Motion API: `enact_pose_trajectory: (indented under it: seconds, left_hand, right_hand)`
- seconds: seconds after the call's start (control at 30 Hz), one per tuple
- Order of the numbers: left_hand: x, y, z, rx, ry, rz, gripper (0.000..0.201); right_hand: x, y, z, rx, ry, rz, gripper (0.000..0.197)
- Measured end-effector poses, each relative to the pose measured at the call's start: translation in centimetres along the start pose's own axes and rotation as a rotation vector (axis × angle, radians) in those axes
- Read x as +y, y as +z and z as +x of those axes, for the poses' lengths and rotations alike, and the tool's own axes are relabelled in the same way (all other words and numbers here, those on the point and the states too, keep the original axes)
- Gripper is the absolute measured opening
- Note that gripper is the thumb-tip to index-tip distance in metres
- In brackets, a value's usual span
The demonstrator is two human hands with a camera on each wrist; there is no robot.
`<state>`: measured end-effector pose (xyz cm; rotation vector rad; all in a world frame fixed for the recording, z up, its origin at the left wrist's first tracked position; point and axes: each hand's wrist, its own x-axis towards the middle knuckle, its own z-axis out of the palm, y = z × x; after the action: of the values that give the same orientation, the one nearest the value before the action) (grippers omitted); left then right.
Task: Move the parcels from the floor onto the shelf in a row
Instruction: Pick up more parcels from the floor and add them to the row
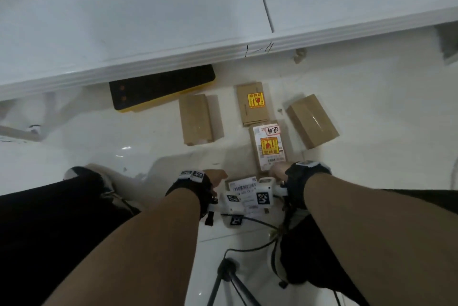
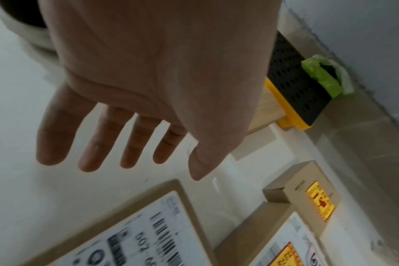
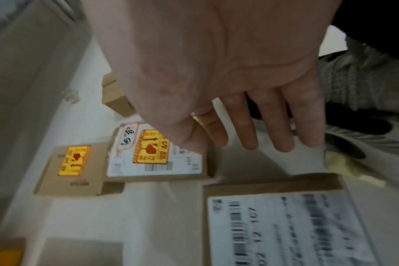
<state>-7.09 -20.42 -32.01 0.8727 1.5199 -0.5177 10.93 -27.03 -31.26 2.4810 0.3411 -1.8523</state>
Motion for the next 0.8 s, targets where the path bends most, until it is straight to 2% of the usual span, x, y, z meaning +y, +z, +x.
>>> enact_pose_trajectory:
  seconds: [0.07, 0.13, 0.17, 0.27, 0.33, 0.4, 0.53, 0.57, 0.7, 0.8]
  left_hand:
    - [-0.6, 0.7, 0.0, -0.041, 0.001, 0.025, 0.037]
    - [-0.4, 1.0, -0.5, -0.058, 0.006, -0.026, 0.021]
    - [-0.2, 0.9, -0.6, -0.053, 0.013, -0.044, 0.02]
    - [0.5, -0.1, -1.2, 0.003, 0.046, -0.092, 0.022]
    - [1.1, -1.1, -1.2, 0.037, 0.073, -0.141, 0.025]
    - [1.6, -2.1, -1.0, 0.056, 0.105, -0.198, 0.022]
    - [1.9, -4.0, 0.5, 0.069, 0.146, -0.266, 0.052]
    - [1.8, -4.2, 1.1, 0.066, 0.156, -0.274, 0.053]
    - [1.5, -4.5, 1.9, -0.027, 0.176, -0.292, 0.03]
    - [1.2, -4.4, 2.6, -0.042, 0.222, -0.25, 0.044]
  right_hand:
    - [0.0, 1.0, -0.7, 0.0, -0.052, -0.187, 0.034]
    - [-0.2, 1.4, -1.5, -0.084, -0.144, -0.195, 0.036]
    - [-0.1, 1.2, -2.0, -0.137, -0.169, -0.172, 0.036]
    - [-1.1, 1.2, -3.6, -0.162, -0.107, 0.075, 0.015]
    - [-2.3, 1.2, -3.6, -0.144, -0.079, 0.087, 0.026]
    - [-3.3, 1.4, -3.1, -0.109, -0.108, -0.017, 0.028]
    - [-4.7, 2.0, -2.6, -0.061, -0.179, -0.081, 0.031]
    - [-4.8, 2.1, -2.5, -0.054, -0.193, -0.067, 0.033]
    - [-4.8, 1.9, -2.0, -0.074, -0.299, -0.071, 0.044]
    - [-4.7, 1.2, -1.5, -0.072, -0.33, -0.071, 0.047]
